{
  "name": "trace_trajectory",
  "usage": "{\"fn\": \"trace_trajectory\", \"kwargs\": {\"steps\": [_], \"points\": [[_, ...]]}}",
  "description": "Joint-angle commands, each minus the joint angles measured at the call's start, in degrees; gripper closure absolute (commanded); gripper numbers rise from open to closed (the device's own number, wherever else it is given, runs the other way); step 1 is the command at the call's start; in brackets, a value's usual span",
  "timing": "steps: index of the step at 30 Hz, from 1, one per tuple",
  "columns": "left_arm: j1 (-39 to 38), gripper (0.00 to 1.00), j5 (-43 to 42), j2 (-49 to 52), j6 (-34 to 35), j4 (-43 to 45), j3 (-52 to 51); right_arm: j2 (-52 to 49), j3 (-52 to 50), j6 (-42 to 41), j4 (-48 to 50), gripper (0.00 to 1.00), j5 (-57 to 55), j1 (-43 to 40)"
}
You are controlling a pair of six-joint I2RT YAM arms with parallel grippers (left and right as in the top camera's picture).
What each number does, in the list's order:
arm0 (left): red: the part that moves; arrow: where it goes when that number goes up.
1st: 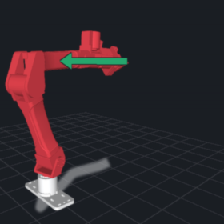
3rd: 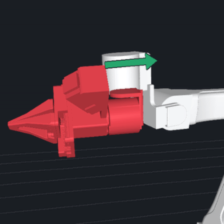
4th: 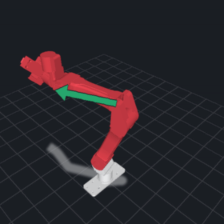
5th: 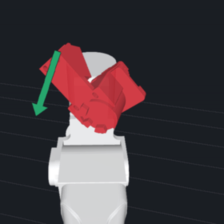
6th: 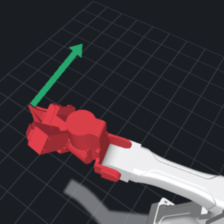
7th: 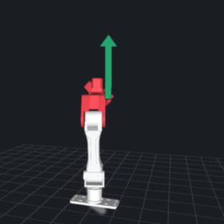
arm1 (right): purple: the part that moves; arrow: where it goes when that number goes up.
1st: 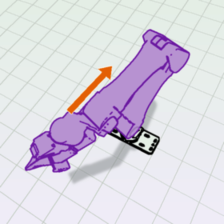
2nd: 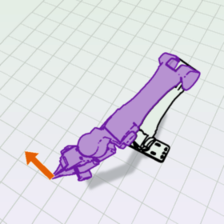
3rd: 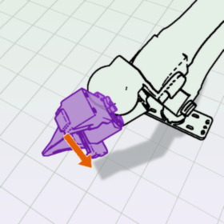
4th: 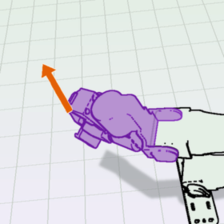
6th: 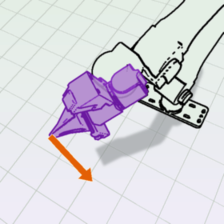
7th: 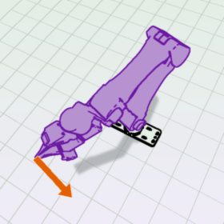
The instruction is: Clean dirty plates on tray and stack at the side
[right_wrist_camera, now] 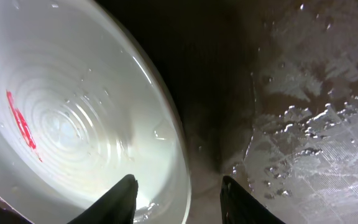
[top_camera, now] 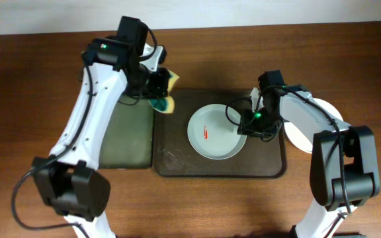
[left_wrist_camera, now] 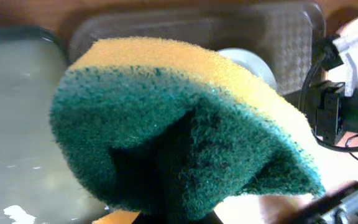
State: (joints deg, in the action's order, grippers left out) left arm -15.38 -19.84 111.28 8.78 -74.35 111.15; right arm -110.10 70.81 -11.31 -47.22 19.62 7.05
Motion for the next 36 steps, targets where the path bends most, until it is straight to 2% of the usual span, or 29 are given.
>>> {"fn": "trace_trajectory", "kwargs": {"steps": [1,2,4,8,11,12,14,18,21,29,33,36], "points": [[-2.1,1.00,-4.4,4.4,0.8,-0.3,1.2,0.2,0.0,0.4,-0.3,0.67,0.3,0.0],[-3.0,1.00,-4.4,5.3,0.8,-0.1,1.2,0.2,0.0,0.4,-0.3,0.76,0.3,0.0],[-4.6,1.00,-4.4,6.6,0.8,0.4,1.2,0.2,0.0,0.4,-0.3,0.86,0.3,0.0],[-7.5,1.00,-3.7,8.0,1.5,2.8,1.2,0.2,0.0,0.4,-0.3,0.96,0.3,0.0],[-9.7,1.00,2.2,9.5,6.0,3.7,1.1,0.2,0.0,0.4,-0.3,0.95,0.3,0.0],[-10.2,1.00,2.3,9.9,6.0,3.6,1.0,0.2,0.0,0.4,-0.3,0.86,0.3,0.0],[-11.0,1.00,2.3,10.7,6.0,3.7,1.0,0.2,0.0,0.4,-0.3,0.85,0.3,0.0],[-11.9,1.00,2.6,11.6,6.2,5.5,0.4,0.2,-0.1,0.4,0.0,0.85,-0.2,0.0],[-11.9,1.00,4.9,11.6,8.4,6.9,-0.5,0.2,-0.2,0.3,0.2,0.96,-0.7,0.0],[-13.0,1.00,5.1,12.2,8.5,8.9,-3.2,0.2,-0.2,-0.2,0.5,0.96,-0.7,0.1],[-13.9,1.00,5.1,14.0,8.6,9.2,-3.4,0.2,-1.3,-6.5,0.4,0.96,-0.7,0.1],[-14.1,1.00,5.1,14.3,8.6,9.2,-3.4,0.2,-1.9,-7.2,-0.7,0.96,-0.2,0.0]]}}
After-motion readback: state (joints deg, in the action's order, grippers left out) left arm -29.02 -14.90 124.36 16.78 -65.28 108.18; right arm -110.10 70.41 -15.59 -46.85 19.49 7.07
